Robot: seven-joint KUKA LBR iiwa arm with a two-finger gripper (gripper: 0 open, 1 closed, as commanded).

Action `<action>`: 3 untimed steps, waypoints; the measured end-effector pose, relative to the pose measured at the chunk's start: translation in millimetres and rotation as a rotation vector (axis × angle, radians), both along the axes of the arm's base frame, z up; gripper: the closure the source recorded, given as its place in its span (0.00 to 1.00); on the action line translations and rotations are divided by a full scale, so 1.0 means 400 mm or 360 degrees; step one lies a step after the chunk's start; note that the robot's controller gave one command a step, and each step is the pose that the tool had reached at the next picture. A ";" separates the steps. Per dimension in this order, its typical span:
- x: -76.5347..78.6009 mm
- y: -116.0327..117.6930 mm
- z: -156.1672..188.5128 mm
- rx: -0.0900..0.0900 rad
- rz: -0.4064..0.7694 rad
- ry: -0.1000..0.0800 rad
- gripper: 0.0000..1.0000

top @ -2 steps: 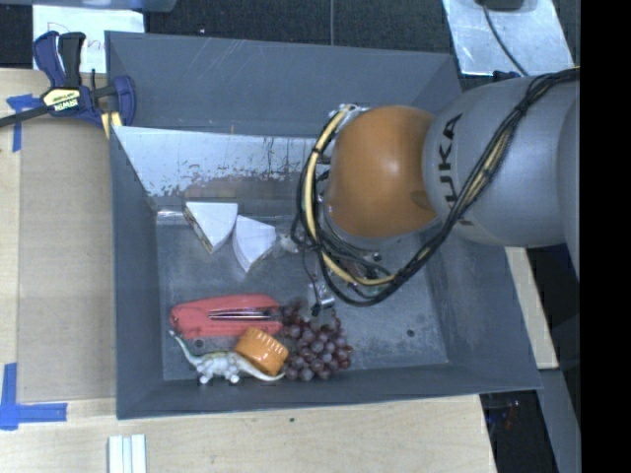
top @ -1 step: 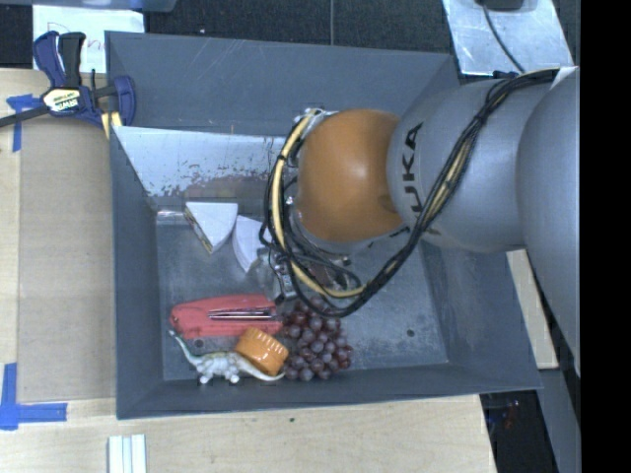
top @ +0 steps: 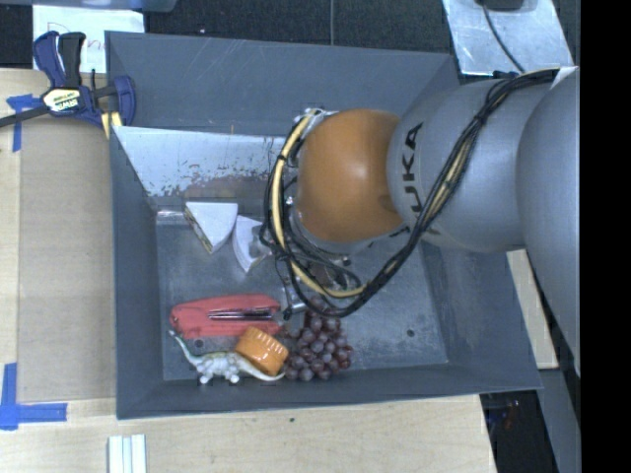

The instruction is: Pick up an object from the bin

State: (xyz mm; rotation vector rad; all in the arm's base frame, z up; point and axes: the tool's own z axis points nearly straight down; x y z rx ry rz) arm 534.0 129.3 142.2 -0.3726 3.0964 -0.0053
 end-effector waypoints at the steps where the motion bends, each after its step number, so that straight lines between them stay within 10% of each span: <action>1: 0.000 0.000 0.000 0.0000 0.0000 0.0000 1.00; 3: 0.032 0.010 -0.048 -0.0003 0.0177 -0.0008 1.00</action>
Offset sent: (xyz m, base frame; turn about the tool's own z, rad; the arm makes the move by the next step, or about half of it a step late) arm 0.0000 0.0000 0.0000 0.0000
